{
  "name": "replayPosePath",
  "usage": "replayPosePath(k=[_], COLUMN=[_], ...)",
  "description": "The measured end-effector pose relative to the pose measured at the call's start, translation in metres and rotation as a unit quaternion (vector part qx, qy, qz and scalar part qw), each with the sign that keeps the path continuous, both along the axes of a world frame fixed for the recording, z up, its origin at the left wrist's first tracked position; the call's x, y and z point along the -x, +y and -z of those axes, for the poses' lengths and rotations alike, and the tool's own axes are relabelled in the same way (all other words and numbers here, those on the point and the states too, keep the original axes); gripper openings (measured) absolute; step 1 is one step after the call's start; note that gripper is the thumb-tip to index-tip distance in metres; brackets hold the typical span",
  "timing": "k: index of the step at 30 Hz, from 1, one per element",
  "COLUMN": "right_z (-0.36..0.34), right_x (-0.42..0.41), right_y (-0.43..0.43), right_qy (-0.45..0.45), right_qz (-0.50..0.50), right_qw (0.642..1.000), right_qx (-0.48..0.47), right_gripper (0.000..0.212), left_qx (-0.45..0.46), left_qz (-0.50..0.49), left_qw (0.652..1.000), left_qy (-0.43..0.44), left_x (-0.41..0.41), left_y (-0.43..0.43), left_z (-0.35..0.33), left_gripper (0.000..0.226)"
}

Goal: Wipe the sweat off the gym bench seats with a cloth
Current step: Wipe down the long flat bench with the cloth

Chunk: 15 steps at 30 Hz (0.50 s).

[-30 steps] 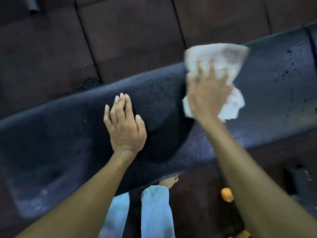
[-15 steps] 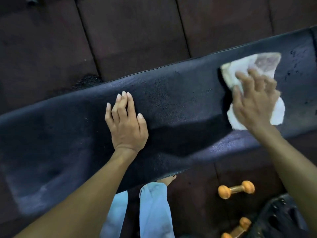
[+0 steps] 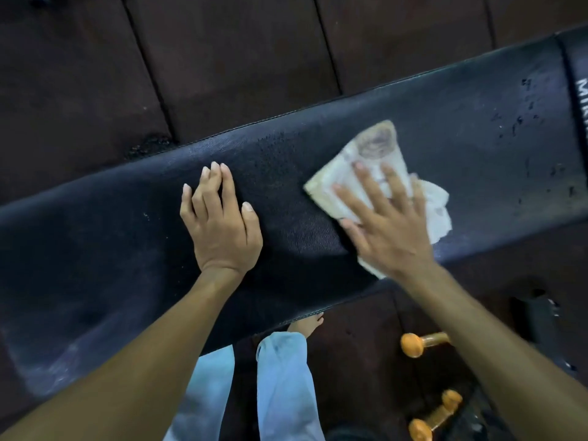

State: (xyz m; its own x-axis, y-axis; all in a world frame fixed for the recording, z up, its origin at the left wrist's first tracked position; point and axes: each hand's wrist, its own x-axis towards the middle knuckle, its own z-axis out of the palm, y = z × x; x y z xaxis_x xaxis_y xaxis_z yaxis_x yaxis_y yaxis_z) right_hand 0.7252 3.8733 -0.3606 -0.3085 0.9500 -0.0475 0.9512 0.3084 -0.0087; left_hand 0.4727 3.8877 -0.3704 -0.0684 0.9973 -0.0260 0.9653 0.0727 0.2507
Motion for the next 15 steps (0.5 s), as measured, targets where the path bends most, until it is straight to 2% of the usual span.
replayPosePath(k=[2,4,7,10,12,15], right_z=[0.002,0.001,-0.005,-0.007,-0.012,-0.013], right_x=[-0.036,-0.049,-0.025,0.014,0.032,0.024], right_y=[0.019,0.049,0.072,0.056,0.026,-0.034], right_qy=[-0.027,-0.033,0.010,0.050,0.058,0.031], right_qz=[0.028,0.101,0.245,0.336,0.320,0.212], right_qw=[0.999,0.994,0.969,0.939,0.944,0.975], right_qx=[0.013,0.039,0.039,0.053,0.056,0.052], right_gripper=[0.053,0.057,0.062,0.060,0.056,0.050], left_qx=[0.000,-0.005,-0.006,-0.001,0.016,0.040], left_qz=[0.003,0.006,0.006,0.015,0.019,0.020], left_qw=[1.000,1.000,1.000,1.000,1.000,0.999], left_qy=[0.006,0.009,0.006,0.008,0.009,0.008], left_x=[0.000,0.000,0.000,-0.001,0.000,-0.001], left_y=[0.000,-0.001,-0.001,-0.001,-0.002,-0.001], left_z=[0.000,0.002,0.001,-0.002,-0.005,-0.009], left_gripper=[0.061,0.062,0.063,0.063,0.063,0.063])
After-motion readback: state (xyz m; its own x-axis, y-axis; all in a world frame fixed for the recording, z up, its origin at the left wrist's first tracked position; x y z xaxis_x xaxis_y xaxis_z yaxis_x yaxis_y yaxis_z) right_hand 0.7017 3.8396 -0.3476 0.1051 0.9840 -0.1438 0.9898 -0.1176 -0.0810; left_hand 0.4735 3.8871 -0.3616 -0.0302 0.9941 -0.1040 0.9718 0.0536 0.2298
